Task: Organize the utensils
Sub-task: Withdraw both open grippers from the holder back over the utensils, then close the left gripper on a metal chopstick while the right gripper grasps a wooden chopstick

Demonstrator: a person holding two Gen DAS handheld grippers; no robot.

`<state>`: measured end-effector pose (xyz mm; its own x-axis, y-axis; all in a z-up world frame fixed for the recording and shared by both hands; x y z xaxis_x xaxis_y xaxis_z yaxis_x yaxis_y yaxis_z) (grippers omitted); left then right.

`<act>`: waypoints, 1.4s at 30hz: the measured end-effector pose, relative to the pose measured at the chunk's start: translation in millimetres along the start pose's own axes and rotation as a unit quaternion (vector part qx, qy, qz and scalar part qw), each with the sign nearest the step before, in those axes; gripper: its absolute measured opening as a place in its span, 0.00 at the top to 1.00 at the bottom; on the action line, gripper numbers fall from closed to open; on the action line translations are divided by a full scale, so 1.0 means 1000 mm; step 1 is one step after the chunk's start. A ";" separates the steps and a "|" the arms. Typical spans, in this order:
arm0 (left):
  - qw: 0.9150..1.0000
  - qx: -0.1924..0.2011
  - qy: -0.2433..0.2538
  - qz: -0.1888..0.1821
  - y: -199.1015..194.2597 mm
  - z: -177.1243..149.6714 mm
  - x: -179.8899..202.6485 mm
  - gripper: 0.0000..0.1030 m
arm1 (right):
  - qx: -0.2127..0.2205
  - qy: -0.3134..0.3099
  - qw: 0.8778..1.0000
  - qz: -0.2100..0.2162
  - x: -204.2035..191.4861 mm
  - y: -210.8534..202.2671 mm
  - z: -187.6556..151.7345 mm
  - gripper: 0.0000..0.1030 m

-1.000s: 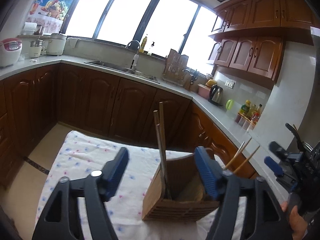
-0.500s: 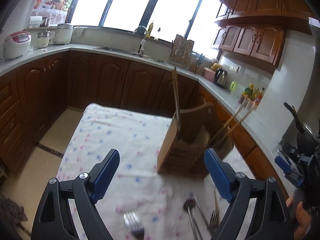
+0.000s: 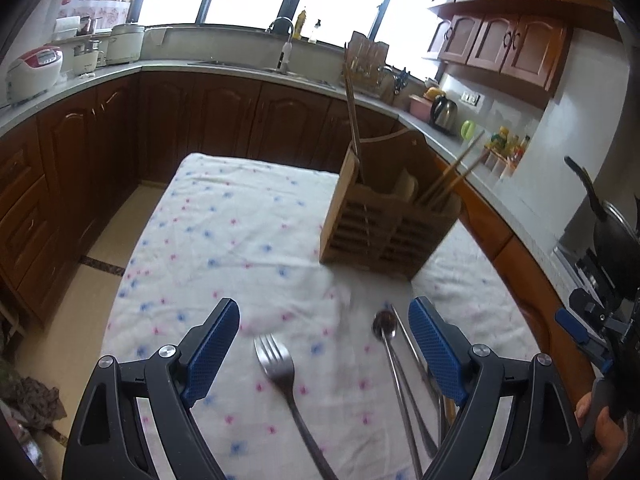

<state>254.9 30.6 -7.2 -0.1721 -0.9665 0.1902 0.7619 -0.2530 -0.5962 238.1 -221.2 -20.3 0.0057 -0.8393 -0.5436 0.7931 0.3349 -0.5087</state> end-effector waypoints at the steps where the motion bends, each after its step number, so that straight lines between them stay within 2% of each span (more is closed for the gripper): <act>1: 1.000 -0.004 0.000 -0.001 0.001 -0.002 0.002 0.16 | -0.003 -0.001 1.000 -0.002 0.001 -0.001 -0.003 0.11; 12: 0.999 -0.044 0.029 0.003 0.011 -0.009 0.029 0.16 | -0.031 -0.009 0.999 -0.022 0.009 0.005 -0.019 0.11; 17: 0.996 -0.071 0.050 -0.004 0.030 -0.011 0.042 0.16 | -0.043 -0.011 0.999 -0.030 0.012 0.012 -0.021 0.11; 31: 0.991 -0.113 0.072 -0.011 0.076 -0.021 0.061 0.17 | -0.079 -0.027 0.995 -0.053 0.018 0.043 -0.027 0.13; 32: 0.991 -0.115 0.074 -0.012 0.079 -0.022 0.063 0.17 | -0.083 -0.028 0.995 -0.055 0.019 0.047 -0.027 0.14; 34: 0.990 -0.119 0.081 -0.011 0.087 -0.024 0.066 0.18 | -0.091 -0.030 0.994 -0.060 0.021 0.054 -0.028 0.26; 36: 0.989 -0.124 0.086 -0.011 0.096 -0.024 0.069 0.19 | -0.104 -0.029 0.992 -0.067 0.024 0.065 -0.028 0.33; 38: 0.987 -0.131 0.091 -0.010 0.105 -0.025 0.071 0.24 | -0.114 -0.032 0.990 -0.073 0.027 0.075 -0.028 0.36; 41: 0.984 -0.150 0.094 -0.017 0.122 -0.028 0.074 0.39 | -0.126 -0.032 0.988 -0.078 0.031 0.089 -0.029 0.43; 42: 0.983 -0.157 0.097 -0.017 0.128 -0.030 0.075 0.44 | -0.131 -0.034 0.988 -0.080 0.031 0.094 -0.030 0.49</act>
<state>321.0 -75.6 -92.6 -0.3339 -0.9392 0.0805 0.5281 -0.2571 -0.8093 294.9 -203.4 -105.0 -0.0596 -0.9141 -0.4011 0.6022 0.2875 -0.7447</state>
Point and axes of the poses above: each gripper's, at about its wrist camera, not at the fingertips, and y roughly the way its jaws point, x to its right, z to its top, the point moved 5 cm from there along y, roughly the way its jaws point, and after that the axes turned 8 degrees about y, right-handed, at the moved point
